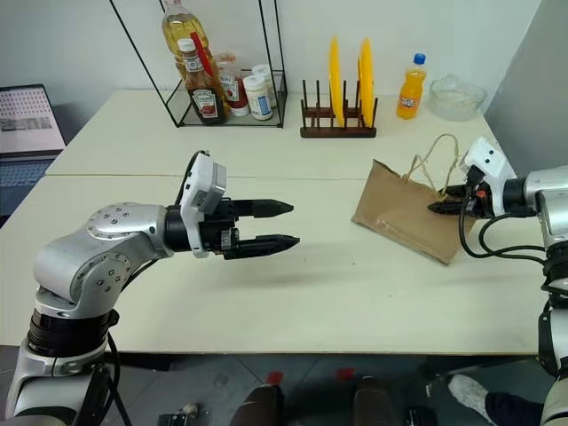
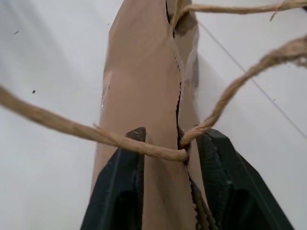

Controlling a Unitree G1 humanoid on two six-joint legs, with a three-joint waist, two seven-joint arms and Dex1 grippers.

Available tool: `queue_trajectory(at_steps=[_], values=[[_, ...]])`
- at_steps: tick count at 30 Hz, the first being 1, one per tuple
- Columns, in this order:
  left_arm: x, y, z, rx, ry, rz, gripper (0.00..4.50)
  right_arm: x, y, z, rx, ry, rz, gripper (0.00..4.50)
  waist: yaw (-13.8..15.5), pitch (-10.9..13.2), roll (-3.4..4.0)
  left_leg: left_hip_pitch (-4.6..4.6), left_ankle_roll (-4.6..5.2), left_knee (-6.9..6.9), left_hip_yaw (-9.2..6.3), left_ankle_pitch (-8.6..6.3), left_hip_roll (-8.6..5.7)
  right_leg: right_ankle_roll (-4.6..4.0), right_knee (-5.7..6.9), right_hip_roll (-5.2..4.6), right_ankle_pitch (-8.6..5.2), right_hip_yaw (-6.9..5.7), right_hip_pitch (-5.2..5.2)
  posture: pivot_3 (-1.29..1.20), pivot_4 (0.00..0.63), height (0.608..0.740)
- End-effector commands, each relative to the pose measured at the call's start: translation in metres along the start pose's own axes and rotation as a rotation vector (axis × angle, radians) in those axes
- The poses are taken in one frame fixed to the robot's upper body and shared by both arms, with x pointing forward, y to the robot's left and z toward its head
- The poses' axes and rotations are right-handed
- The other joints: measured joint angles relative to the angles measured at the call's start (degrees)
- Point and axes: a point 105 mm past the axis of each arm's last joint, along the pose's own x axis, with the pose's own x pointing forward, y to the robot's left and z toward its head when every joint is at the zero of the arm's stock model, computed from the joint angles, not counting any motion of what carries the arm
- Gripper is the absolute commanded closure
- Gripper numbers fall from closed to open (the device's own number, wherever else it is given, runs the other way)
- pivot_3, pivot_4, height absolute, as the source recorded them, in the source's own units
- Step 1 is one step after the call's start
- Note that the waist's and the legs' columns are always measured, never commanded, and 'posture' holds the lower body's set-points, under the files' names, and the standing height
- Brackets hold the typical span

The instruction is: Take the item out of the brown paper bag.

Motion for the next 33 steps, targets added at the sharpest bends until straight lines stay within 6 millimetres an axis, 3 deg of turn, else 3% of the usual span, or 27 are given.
queue_trajectory(at_steps=[1,3,10,14,19,24,28,33], values=[[-0.006,-0.002,0.011,0.040,-0.021,0.014,1.06,-0.011,-0.005,0.007,-0.048,0.009,-0.009,3.87,0.00,0.00,0.00,0.01,0.00,0.00,0.00,0.00,0.00,0.00,0.01,0.00,0.00,0.00,0.00,0.00,0.150,0.740],[-0.006,0.000,0.012,0.042,-0.027,0.024,1.06,-0.010,-0.008,0.011,-0.040,-0.009,-0.019,4.46,-0.01,0.00,0.00,0.01,0.00,0.00,0.00,0.00,0.00,0.00,0.02,0.00,0.00,0.00,0.00,0.00,0.150,0.740],[-0.008,0.002,0.011,0.037,-0.033,0.055,1.06,-0.008,-0.014,0.021,-0.057,-0.061,-0.065,4.46,-0.03,0.00,0.00,0.01,-0.01,0.02,0.00,0.00,0.00,0.00,0.03,0.00,0.00,0.00,-0.01,0.00,0.150,0.740],[-0.016,0.004,0.006,0.024,-0.032,0.112,1.06,-0.001,-0.009,0.043,-0.105,-0.122,-0.039,4.46,-0.51,0.01,0.02,0.01,-0.01,0.02,0.00,0.00,0.00,0.00,0.07,0.00,0.00,0.01,-0.03,0.00,0.150,0.740],[-0.032,-0.002,-0.006,-0.011,0.002,0.179,1.06,0.026,0.005,0.077,-0.165,-0.205,0.040,4.46,-1.84,0.06,0.10,0.05,-0.01,0.02,0.02,0.01,0.02,-0.01,0.21,0.00,0.00,0.04,-0.08,0.00,0.150,0.740],[-0.050,0.001,-0.013,-0.047,-0.016,0.341,1.06,0.066,0.022,0.112,-0.206,-0.297,0.137,4.46,-2.55,0.06,0.10,0.10,0.00,0.02,0.03,0.01,0.05,-0.01,0.28,0.01,0.01,0.04,-0.08,0.00,0.150,0.740],[-0.057,-0.005,-0.022,-0.066,-0.013,0.439,1.06,0.083,0.027,0.123,-0.215,-0.322,0.163,4.46,-2.62,0.06,0.10,0.06,-0.01,0.02,0.02,0.01,0.05,-0.01,0.29,0.01,0.01,0.02,-0.08,0.00,0.150,0.740],[-0.064,-0.011,-0.023,-0.090,-0.038,0.509,1.06,0.085,0.023,0.127,-0.219,-0.336,0.152,4.46,-1.40,0.08,0.07,-0.04,-0.01,0.04,0.01,0.01,0.05,-0.02,0.26,0.00,0.01,-0.03,-0.13,0.00,0.150,0.740]])
